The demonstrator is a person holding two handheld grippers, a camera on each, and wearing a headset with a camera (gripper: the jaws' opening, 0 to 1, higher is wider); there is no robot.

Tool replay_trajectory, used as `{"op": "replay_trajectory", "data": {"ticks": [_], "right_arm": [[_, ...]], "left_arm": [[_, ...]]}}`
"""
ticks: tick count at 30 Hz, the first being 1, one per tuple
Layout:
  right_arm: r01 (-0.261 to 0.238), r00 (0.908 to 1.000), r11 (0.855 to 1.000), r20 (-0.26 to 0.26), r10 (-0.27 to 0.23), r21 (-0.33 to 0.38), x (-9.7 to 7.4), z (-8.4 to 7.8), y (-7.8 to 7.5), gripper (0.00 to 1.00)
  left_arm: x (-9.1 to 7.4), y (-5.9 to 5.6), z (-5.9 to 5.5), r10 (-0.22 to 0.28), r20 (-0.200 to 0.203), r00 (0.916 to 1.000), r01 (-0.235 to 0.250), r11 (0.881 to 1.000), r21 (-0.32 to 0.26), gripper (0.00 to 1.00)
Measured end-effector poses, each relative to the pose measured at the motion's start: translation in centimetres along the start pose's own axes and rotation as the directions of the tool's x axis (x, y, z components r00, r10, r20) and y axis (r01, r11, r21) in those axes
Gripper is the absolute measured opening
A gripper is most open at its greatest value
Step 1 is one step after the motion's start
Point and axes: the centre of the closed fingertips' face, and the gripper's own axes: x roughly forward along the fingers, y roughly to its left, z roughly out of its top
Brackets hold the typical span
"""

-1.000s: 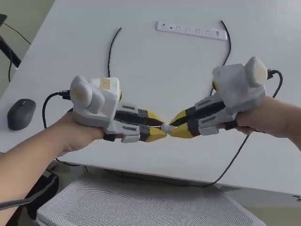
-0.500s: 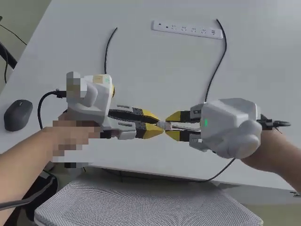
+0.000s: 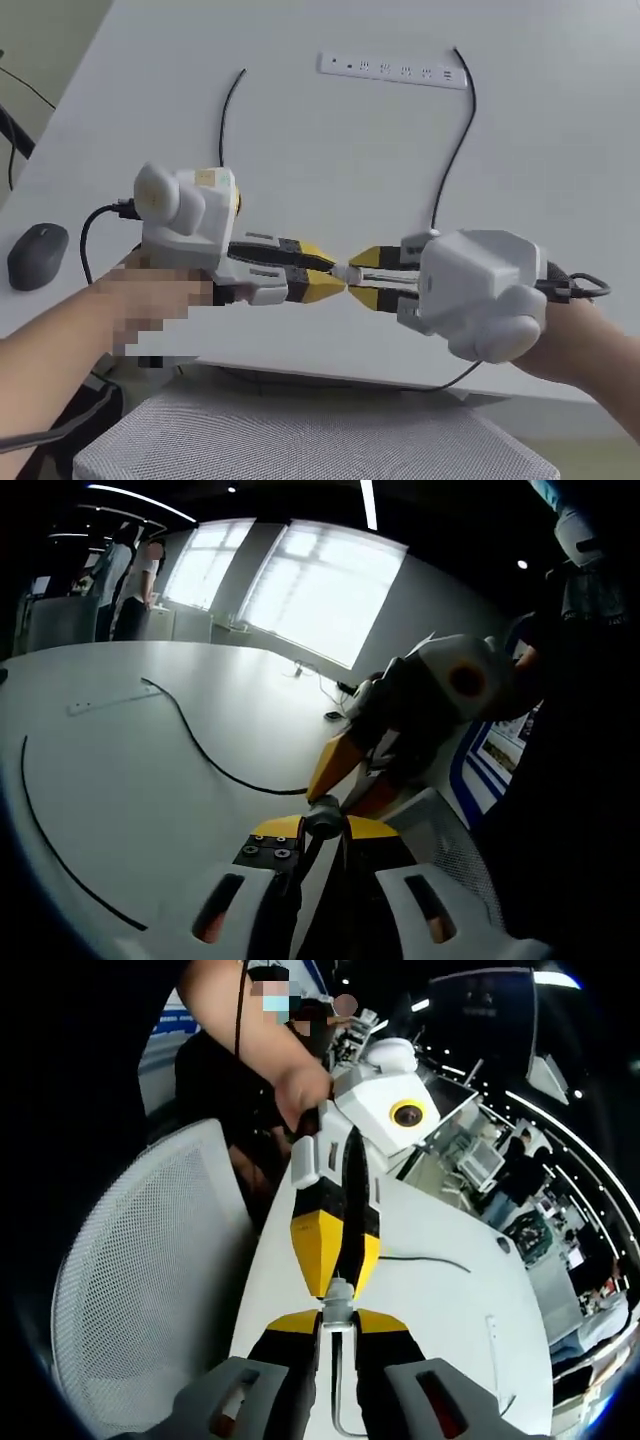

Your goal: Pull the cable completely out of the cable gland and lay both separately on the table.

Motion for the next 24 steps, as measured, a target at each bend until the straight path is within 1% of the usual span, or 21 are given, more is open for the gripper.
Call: {"op": "replay_trajectory", "data": {"ticks": [3, 5, 6, 7, 8, 9, 10, 11, 12, 13, 14, 15, 16, 17, 18, 19, 20, 21, 22, 23, 24], "right_arm": [[-0.023, 0.9995, 0.997, 0.024, 0.021, 0.071, -0.2, 0.1, 0.0, 0.08], [-0.056, 0.9975, 0.986, 0.051, 0.048, 0.159, -0.4, 0.3, 0.1, 0.1], [-0.088, 0.9952, 0.969, 0.063, 0.075, 0.233, -0.6, 0.2, 0.1, 0.1], [-0.103, 0.9934, 0.953, 0.078, 0.085, 0.284, -0.8, 0.2, 0.0, 0.1], [-0.141, 0.9873, 0.928, 0.117, 0.107, 0.345, -1.0, 0.4, -0.2, 0.11], [-0.172, 0.9817, 0.905, 0.145, 0.124, 0.389, -1.2, 0.5, -0.2, 0.13], [-0.204, 0.9745, 0.872, 0.177, 0.138, 0.444, -1.5, 0.5, -0.6, 0.14], [-0.242, 0.9665, 0.832, 0.2, 0.161, 0.498, -1.6, 0.4, -0.5, 0.16], [-0.259, 0.9627, 0.799, 0.213, 0.167, 0.543, -1.6, 0.2, -0.9, 0.16], [-0.274, 0.9582, 0.773, 0.232, 0.168, 0.573, -1.6, 0.0, -1.3, 0.16], [-0.304, 0.9495, 0.73, 0.257, 0.18, 0.612, -1.6, 0.0, -1.4, 0.17], [-0.396, 0.9176, 0.617, 0.319, 0.237, 0.68, -1.8, 0.2, -0.9, 0.2], [-0.469, 0.8833, 0.509, 0.372, 0.285, 0.722, -1.9, 0.3, -0.5, 0.22], [-0.504, 0.8622, 0.446, 0.401, 0.31, 0.74, -1.8, 0.2, -0.3, 0.23], [-0.513, 0.8546, 0.416, 0.4, 0.331, 0.751, -1.5, -0.4, -0.1, 0.23], [-0.495, 0.8667, 0.433, 0.391, 0.31, 0.753, -0.7, -1.2, -0.8, 0.21], [-0.492, 0.8689, 0.437, 0.396, 0.297, 0.753, -0.4, -1.4, -1.2, 0.19], [-0.528, 0.8465, 0.353, 0.443, 0.295, 0.773, -0.4, -1.0, -1.4, 0.19], [-0.56, 0.8232, 0.285, 0.484, 0.296, 0.778, -0.6, -0.5, -1.4, 0.19], [-0.594, 0.7931, 0.205, 0.524, 0.31, 0.778, -0.8, -0.2, -1.1, 0.19], [-0.601, 0.7853, 0.187, 0.53, 0.319, 0.777, -0.8, -0.4, -1.0, 0.18]], "left_arm": [[0.0, -0.2, 0.0, 0.001, 0.001, 1.0, -0.001, 1.0, 0.025, 0.15], [0.1, -0.2, 0.0, 0.003, -0.001, 1.0, -0.003, 0.999, 0.036, 0.15], [0.1, -0.2, 0.0, 0.005, 0.0, 1.0, -0.005, 0.999, 0.05, 0.15], [0.1, -0.2, 0.0, 0.006, 0.001, 1.0, -0.006, 0.998, 0.056, 0.15], [0.1, -0.2, 0.0, 0.005, -0.002, 1.0, -0.005, 0.998, 0.061, 0.15], [0.1, -0.3, -0.1, 0.003, -0.005, 1.0, -0.002, 0.998, 0.067, 0.15], [0.1, -0.4, -0.2, 0.001, -0.012, 0.9999, 0.0, 0.997, 0.083, 0.15], [0.1, -0.4, -0.2, 0.001, -0.014, 0.9999, 0.0, 0.996, 0.089, 0.15], [0.1, -0.5, -0.3, 0.001, -0.02, 0.9998, 0.001, 0.995, 0.101, 0.15], [0.1, -0.6, -0.3, 0.0, -0.021, 0.9998, 0.002, 0.994, 0.108, 0.15], [0.1, -0.6, -0.3, 0.0, -0.02, 0.9998, 0.002, 0.993, 0.117, 0.15], [0.0, -0.6, -0.2, 0.001, -0.017, 0.9999, 0.001, 0.991, 0.131, 0.15], [0.0, -0.6, -0.2, -0.001, -0.016, 0.9999, 0.003, 0.99, 0.139, 0.15], [0.0, -0.7, -0.1, -0.003, -0.017, 0.9999, 0.005, 0.989, 0.145, 0.15], [0.0, -0.8, -0.1, -0.009, -0.018, 0.9998, 0.012, 0.988, 0.155, 0.15], [0.0, -0.8, -0.1, -0.01, -0.019, 0.9998, 0.013, 0.987, 0.158, 0.15], [0.0, -0.8, -0.1, -0.01, -0.022, 0.9997, 0.014, 0.987, 0.163, 0.15], [0.0, -0.7, -0.1, -0.009, -0.026, 0.9996, 0.013, 0.984, 0.176, 0.15], [0.0, -0.7, -0.2, -0.01, -0.027, 0.9996, 0.015, 0.983, 0.182, 0.15], [0.0, -0.7, -0.2, -0.009, -0.027, 0.9996, 0.014, 0.982, 0.187, 0.15], [0.0, -0.7, -0.2, -0.008, -0.027, 0.9996, 0.013, 0.982, 0.191, 0.15]]}}
